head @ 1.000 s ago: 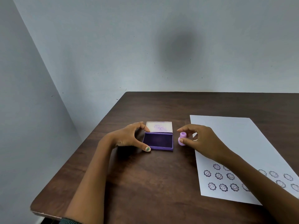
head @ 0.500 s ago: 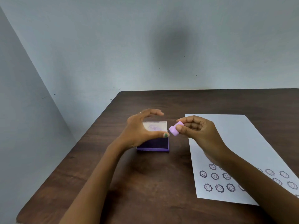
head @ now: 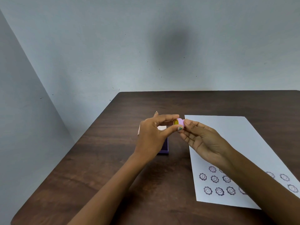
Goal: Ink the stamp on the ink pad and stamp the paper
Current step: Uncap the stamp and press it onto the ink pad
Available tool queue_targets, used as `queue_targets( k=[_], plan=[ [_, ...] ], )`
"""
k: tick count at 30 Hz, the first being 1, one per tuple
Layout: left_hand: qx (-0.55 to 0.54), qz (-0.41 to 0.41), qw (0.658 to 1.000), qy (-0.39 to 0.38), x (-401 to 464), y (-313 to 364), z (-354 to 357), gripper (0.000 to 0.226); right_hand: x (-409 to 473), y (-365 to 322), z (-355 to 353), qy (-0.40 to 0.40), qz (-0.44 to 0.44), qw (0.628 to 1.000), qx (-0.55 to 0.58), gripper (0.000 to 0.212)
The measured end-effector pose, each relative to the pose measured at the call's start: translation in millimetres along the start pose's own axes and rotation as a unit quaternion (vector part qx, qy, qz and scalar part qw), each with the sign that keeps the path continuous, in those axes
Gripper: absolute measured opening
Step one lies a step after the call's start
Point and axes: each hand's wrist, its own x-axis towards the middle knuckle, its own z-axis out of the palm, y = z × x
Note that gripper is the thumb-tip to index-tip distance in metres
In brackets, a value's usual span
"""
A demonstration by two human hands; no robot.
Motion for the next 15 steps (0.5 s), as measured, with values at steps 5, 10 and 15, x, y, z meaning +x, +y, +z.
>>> queue_targets(
  k=[5,10,15],
  plan=[
    [-0.024,-0.012,0.999,0.022,-1.0,7.6,3.3,0.034,1.0,0.8,0.9,-0.006,-0.019,1.000,0.016,0.019],
    [-0.059,-0.030,0.997,0.043,-3.3,12.5,6.3,0.034,-0.2,0.1,3.1,-0.013,-0.060,0.998,0.009,0.027],
    [-0.088,-0.047,0.994,0.049,-2.9,10.5,6.2,0.033,-2.1,-1.4,4.1,-0.021,-0.096,0.995,0.008,0.029]
  ],
)
